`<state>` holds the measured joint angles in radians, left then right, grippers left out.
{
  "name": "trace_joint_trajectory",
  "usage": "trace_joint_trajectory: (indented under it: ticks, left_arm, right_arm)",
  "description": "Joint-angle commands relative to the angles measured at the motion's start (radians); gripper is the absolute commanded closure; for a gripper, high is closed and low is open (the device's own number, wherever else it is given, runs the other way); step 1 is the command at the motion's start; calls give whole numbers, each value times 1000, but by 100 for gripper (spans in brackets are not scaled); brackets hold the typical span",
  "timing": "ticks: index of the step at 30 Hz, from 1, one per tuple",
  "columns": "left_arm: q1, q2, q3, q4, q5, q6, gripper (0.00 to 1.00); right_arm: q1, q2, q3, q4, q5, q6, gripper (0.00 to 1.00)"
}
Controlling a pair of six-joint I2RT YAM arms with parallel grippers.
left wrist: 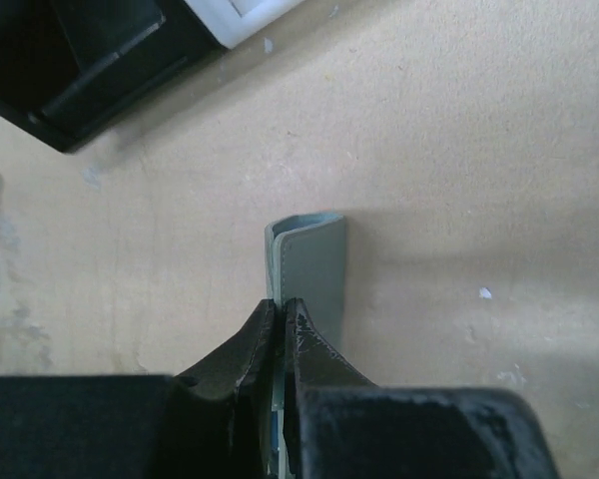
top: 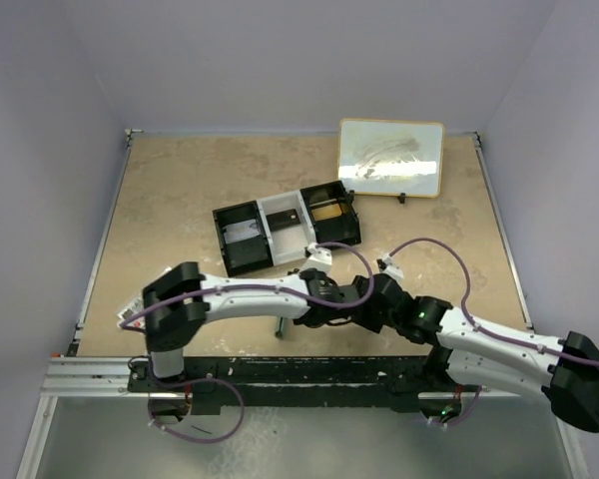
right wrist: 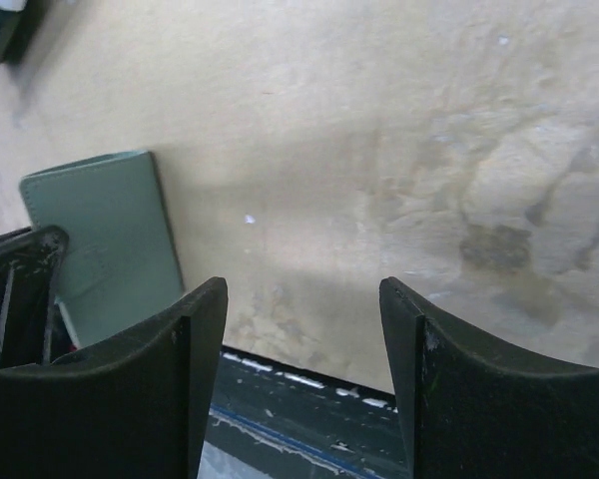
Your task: Take the credit cards out of the card holder
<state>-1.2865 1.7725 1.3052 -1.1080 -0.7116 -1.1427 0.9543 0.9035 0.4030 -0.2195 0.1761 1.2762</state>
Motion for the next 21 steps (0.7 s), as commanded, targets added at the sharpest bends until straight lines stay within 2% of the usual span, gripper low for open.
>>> trace_joint_trajectory:
  ticks: [1, 3, 7, 11, 15, 21]
  left_arm:
    - [-61, 149, 137, -134, -109, -16, 100]
    - [-81, 184, 181, -121, -102, -10, 99]
    - [-88, 151, 178, -12, -47, 28, 75]
    - [-88, 59, 111, 101, -5, 38, 63]
    - [-86, -32, 43, 161, 4, 2, 60]
    - [-26, -200, -119, 231, 7, -46, 56]
  right_arm:
    - [-8, 8, 16, -97, 95, 46, 34]
    - [-8, 7, 6, -87, 90, 55, 34]
    - [-10, -25, -40, -63, 76, 97, 34]
    - [-10, -104, -87, -66, 74, 140, 34]
    - [-9, -194, -119, -75, 74, 148, 34]
    - [-9, -244, -144, 73, -16, 15, 36]
